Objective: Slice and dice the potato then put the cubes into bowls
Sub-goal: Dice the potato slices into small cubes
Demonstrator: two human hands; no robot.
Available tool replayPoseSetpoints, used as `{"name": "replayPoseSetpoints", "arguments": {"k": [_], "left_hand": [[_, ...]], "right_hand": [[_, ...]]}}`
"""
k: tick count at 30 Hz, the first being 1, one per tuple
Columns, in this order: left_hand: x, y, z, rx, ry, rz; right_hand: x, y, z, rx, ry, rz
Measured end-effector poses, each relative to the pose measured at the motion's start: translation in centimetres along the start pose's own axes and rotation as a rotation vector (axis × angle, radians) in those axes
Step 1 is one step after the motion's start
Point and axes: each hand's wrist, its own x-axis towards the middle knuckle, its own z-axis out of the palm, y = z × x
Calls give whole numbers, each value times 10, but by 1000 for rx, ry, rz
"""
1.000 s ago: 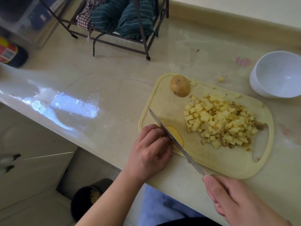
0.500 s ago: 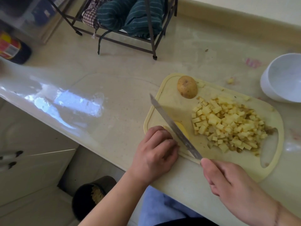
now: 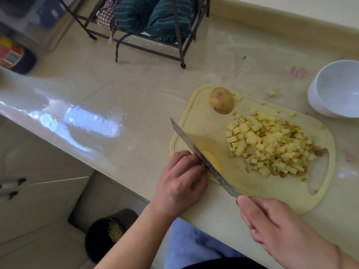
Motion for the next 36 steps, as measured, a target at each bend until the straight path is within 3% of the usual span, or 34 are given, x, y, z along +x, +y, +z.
{"name": "replayPoseSetpoints", "arguments": {"k": [15, 23, 31, 36], "left_hand": [[-2, -3, 1, -34, 22, -33], [-1, -4, 2, -53, 43, -37], [-3, -5, 4, -39, 43, -21], [-3, -4, 1, -70, 11, -45]], "right_hand": [[-8, 13, -1, -82, 5, 27], [27, -4, 8, -112, 73, -90], [23, -14, -4, 300, -141, 149], [3, -25, -18, 414, -135, 122]]}}
